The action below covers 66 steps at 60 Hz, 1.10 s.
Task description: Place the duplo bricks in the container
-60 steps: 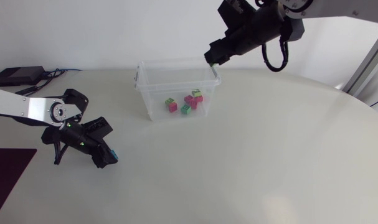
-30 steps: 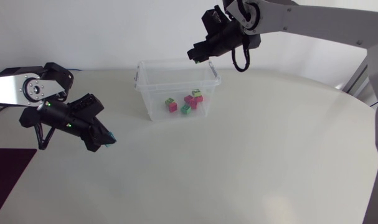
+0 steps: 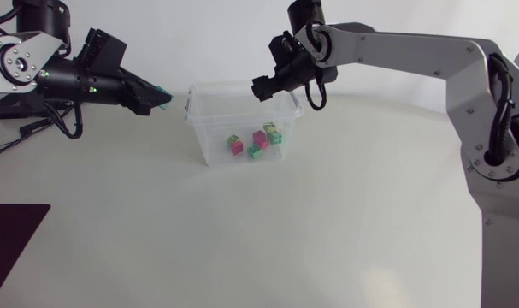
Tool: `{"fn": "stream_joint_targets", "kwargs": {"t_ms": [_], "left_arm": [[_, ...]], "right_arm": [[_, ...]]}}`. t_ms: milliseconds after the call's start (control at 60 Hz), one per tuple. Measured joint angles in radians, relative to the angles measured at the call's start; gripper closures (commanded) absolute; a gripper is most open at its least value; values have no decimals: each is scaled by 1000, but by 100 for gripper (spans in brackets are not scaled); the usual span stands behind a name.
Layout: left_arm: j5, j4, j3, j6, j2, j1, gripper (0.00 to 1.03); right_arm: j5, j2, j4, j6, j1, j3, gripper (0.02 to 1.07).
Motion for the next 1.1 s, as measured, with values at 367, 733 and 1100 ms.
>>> {"fn": "stream_joint_targets", "kwargs": {"t_ms": [367,733,1100], "left_arm": [[-32,127,268,-213,294,-90,79],[-174,163,451,-264,488,-138,4],[-329,-31,497,-292,484,-141,4]], "right_arm": [[10,-463,154,-1,-13,-555,6],[22,-884,183,-9,-15,-985,6],[145,-1223,167,-47,-33,-1222,6]]}}
